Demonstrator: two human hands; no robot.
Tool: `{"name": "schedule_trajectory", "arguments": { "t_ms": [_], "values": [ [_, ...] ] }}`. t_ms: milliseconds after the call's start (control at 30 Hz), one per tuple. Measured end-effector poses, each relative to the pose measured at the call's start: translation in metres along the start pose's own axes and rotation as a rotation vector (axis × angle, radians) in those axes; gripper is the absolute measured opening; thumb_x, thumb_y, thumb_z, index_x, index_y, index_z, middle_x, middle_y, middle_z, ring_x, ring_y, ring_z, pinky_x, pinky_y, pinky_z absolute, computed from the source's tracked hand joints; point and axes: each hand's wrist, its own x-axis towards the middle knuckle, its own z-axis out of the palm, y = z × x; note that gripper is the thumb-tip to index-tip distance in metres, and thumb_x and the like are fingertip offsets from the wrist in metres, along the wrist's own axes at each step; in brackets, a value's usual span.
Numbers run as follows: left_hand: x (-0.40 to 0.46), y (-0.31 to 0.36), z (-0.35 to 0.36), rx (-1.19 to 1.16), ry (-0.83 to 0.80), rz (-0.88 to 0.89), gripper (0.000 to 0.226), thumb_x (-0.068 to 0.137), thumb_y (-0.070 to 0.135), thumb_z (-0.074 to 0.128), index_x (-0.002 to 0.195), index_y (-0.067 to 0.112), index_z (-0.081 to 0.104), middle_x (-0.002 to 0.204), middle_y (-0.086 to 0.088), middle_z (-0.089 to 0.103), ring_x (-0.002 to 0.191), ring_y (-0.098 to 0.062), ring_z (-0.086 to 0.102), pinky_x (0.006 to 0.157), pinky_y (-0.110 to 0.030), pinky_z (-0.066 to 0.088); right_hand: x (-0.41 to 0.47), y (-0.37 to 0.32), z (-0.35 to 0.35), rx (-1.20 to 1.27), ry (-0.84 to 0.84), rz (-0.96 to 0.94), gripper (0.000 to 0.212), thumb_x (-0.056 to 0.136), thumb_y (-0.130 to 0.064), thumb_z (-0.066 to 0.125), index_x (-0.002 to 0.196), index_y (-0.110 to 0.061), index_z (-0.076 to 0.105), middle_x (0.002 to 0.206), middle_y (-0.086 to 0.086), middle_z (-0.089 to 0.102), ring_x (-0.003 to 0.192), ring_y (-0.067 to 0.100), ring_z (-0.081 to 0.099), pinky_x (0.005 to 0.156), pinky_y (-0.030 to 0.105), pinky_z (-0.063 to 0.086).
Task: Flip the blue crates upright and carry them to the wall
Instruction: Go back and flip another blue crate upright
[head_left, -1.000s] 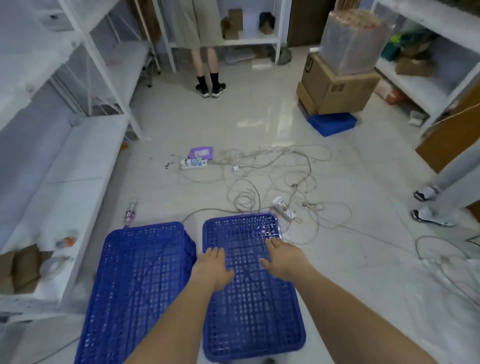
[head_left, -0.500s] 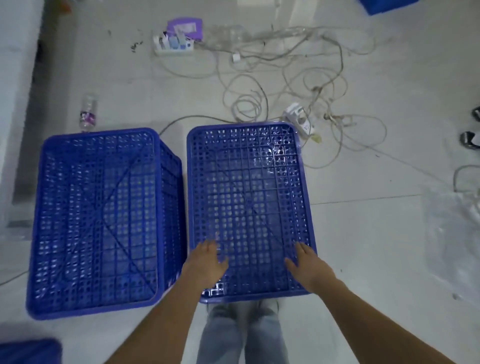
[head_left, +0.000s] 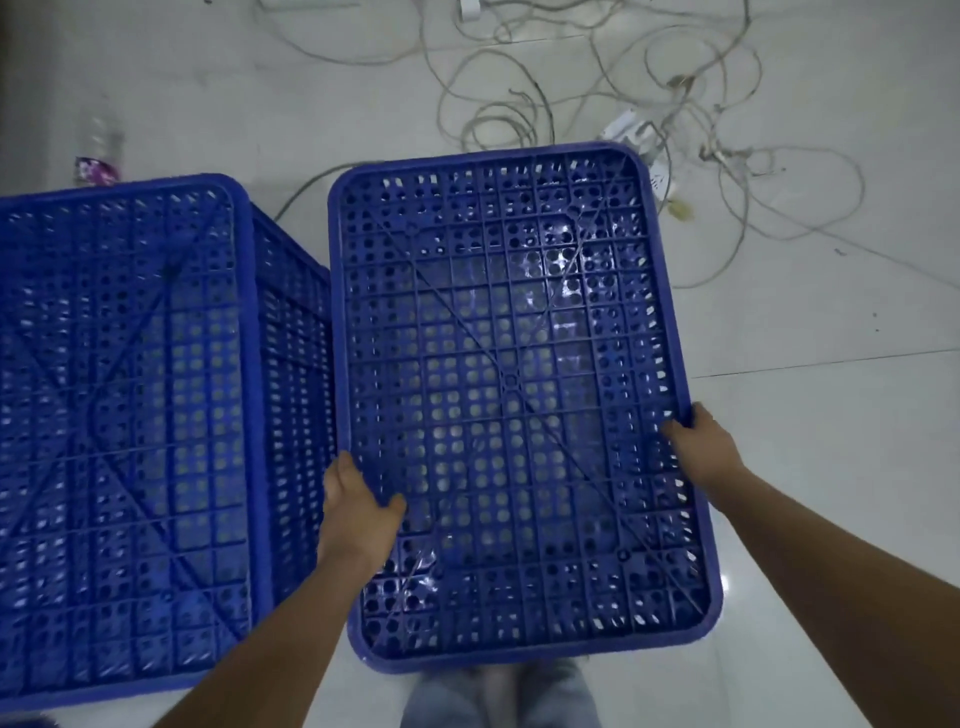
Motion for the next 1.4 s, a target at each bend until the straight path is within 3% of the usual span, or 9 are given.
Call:
{"name": "schedule_trajectory", "arguments": {
  "t_ms": [233, 367, 500, 600, 700, 833, 933, 1233, 1400],
  "values": [
    [0.043, 0.006, 0.01, -0.616, 0.1, -0.278, 0.083, 0.091, 0.034, 0.059, 0.154, 0.022, 0.006, 0.161, -0.005, 0.016, 0.144, -0.031, 0.024, 0.115, -0.051, 0.026, 0.025, -0.009, -0.001, 0.281, 0.076, 0.05, 0.032, 0.088, -0.029, 0.059, 0.108, -0.004, 0.058, 0.094, 0.017, 0.064, 0.079, 0.035, 0.062, 0.073, 0.043, 0.057],
    [0.057, 0.008, -0.014, -0.708, -0.012, -0.445, 0.079, 0.08, 0.048, 0.065, 0.146, 0.018, 0.034, 0.15, -0.006, 0.039, 0.132, -0.033, 0.043, 0.108, -0.056, 0.035, 0.023, -0.013, -0.014, 0.161, 0.005, -0.005, 0.032, 0.09, -0.031, 0.062, 0.073, -0.009, 0.047, 0.067, 0.005, 0.046, 0.06, 0.021, 0.044, 0.05, 0.029, 0.034],
    [0.05, 0.012, -0.031, -0.694, -0.11, -0.43, 0.024, 0.092, 0.034, 0.059, 0.101, 0.011, 0.058, 0.102, -0.007, 0.063, 0.091, -0.029, 0.059, 0.087, -0.046, 0.05, 0.011, -0.017, -0.033, 0.172, 0.012, -0.066, 0.033, 0.087, -0.033, 0.066, 0.074, -0.011, 0.045, 0.077, 0.008, 0.052, 0.075, 0.024, 0.047, 0.062, 0.031, 0.037],
    [0.041, 0.018, -0.035, -0.747, -0.112, -0.417, 0.035, 0.091, 0.032, 0.061, 0.119, 0.01, 0.06, 0.113, -0.014, 0.067, 0.101, -0.035, 0.064, 0.09, -0.051, 0.052, -0.009, -0.029, -0.054, 0.22, 0.081, -0.153, 0.027, 0.087, -0.028, 0.064, 0.077, -0.007, 0.05, 0.077, 0.011, 0.056, 0.072, 0.025, 0.052, 0.067, 0.033, 0.042],
    [0.029, 0.029, -0.035, -0.822, -0.067, -0.436, 0.042, 0.092, 0.032, 0.06, 0.126, 0.009, 0.054, 0.103, -0.01, 0.066, 0.079, -0.022, 0.069, 0.065, -0.039, 0.055, -0.039, -0.053, -0.078, 0.165, 0.134, -0.293, 0.029, 0.087, -0.022, 0.062, 0.068, -0.008, 0.045, 0.065, 0.003, 0.051, 0.06, 0.018, 0.047, 0.056, 0.028, 0.037],
    [0.018, 0.034, -0.031, -0.797, -0.08, -0.443, 0.079, 0.079, 0.049, 0.069, 0.146, 0.021, 0.037, 0.148, -0.006, 0.043, 0.128, -0.033, 0.048, 0.1, -0.053, 0.045, -0.078, -0.086, -0.099, 0.117, 0.227, -0.44, 0.033, 0.083, -0.019, 0.064, 0.066, -0.003, 0.04, 0.063, 0.009, 0.045, 0.059, 0.02, 0.04, 0.053, 0.029, 0.031],
    [-0.005, 0.045, -0.033, -0.73, -0.116, -0.391, 0.085, 0.086, 0.044, 0.064, 0.153, 0.029, 0.014, 0.16, -0.001, 0.018, 0.144, -0.029, 0.026, 0.114, -0.051, 0.029, -0.099, -0.102, -0.101, 0.164, 0.229, -0.465, 0.036, 0.08, -0.017, 0.065, 0.062, -0.008, 0.034, 0.059, 0.004, 0.037, 0.057, 0.017, 0.032, 0.052, 0.03, 0.029],
    [-0.058, 0.12, -0.036, -0.992, -0.338, 0.053, 0.052, 0.097, 0.034, 0.048, 0.146, 0.025, 0.033, 0.147, 0.006, 0.042, 0.131, -0.009, 0.041, 0.117, -0.037, 0.028, -0.141, -0.117, 0.0, -0.178, 0.119, -0.553, 0.048, 0.087, -0.031, 0.062, 0.059, -0.022, 0.024, 0.053, -0.004, 0.032, 0.047, 0.013, 0.03, 0.042, 0.029, 0.019],
    [-0.068, 0.145, -0.035, -0.793, -0.306, 0.129, 0.064, 0.092, 0.045, 0.054, 0.148, 0.03, 0.028, 0.146, 0.011, 0.041, 0.13, -0.012, 0.045, 0.109, -0.034, 0.035, -0.155, -0.139, 0.062, -0.313, 0.001, -0.567, 0.013, 0.093, -0.02, 0.048, 0.091, -0.011, 0.059, 0.083, 0.005, 0.066, 0.076, 0.027, 0.063, 0.057, 0.03, 0.039]
  ]
}}
